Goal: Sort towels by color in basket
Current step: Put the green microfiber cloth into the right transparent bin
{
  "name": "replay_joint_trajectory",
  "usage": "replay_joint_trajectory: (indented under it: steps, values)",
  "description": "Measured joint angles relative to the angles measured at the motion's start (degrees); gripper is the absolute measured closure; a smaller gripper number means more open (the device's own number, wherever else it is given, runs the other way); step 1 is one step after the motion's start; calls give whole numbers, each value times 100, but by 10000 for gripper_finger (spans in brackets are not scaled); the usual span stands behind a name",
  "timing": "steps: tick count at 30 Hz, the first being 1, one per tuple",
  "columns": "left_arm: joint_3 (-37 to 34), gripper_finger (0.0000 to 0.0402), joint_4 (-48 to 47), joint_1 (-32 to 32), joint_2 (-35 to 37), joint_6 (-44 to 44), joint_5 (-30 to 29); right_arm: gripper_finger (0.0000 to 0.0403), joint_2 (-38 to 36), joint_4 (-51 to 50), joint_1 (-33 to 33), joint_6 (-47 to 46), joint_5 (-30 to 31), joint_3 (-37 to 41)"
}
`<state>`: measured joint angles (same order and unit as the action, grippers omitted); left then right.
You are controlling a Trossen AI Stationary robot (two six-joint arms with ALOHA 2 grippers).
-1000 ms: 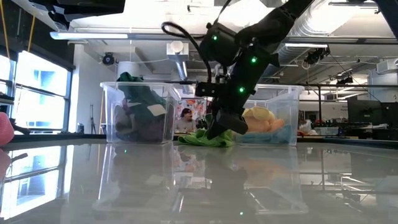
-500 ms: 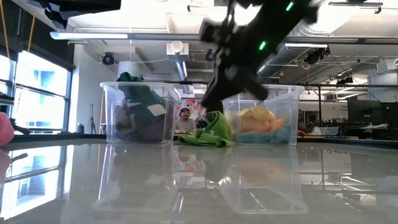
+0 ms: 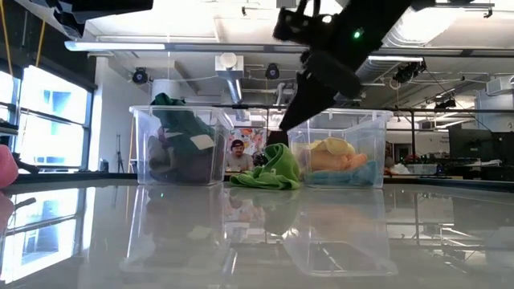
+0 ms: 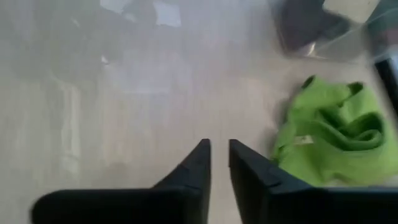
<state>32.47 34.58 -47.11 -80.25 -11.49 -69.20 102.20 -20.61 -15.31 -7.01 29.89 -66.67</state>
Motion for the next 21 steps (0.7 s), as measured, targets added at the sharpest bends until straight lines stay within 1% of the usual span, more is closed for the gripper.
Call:
replay_joint_trajectory:
  steps: [3,6,9,11,12,15,16,17,18,20,21]
  values:
    - [0,344,-34,0,0,-4,0,300,180,454,80,-52,16,0]
    - [0,344,-49,-17,0,-31,2,251,454,737,200,-130,190,0]
    - [0,344,-56,-22,0,-35,2,217,725,1010,292,-363,622,0]
    - [0,344,-76,-20,0,-35,1,208,922,1315,296,-389,1054,35]
    - [0,344,-80,-20,0,-35,6,207,983,1636,260,-314,1274,159]
    - [0,344,-139,-20,0,-39,4,210,1022,2813,130,-177,1924,790]
    - [0,344,-140,-20,0,-40,4,213,1016,3177,105,-205,2002,1025]
    - [0,344,-149,-20,0,-54,4,215,1001,3456,119,-253,1966,1245]
    - [0,344,-176,-20,0,-83,4,217,1001,3790,167,-320,1797,1461]
    - [0,344,-198,-20,0,-90,4,220,1001,4643,275,-518,1431,1807]
    - [0,344,-199,-20,0,-91,2,221,1001,5103,337,-647,1388,1950]
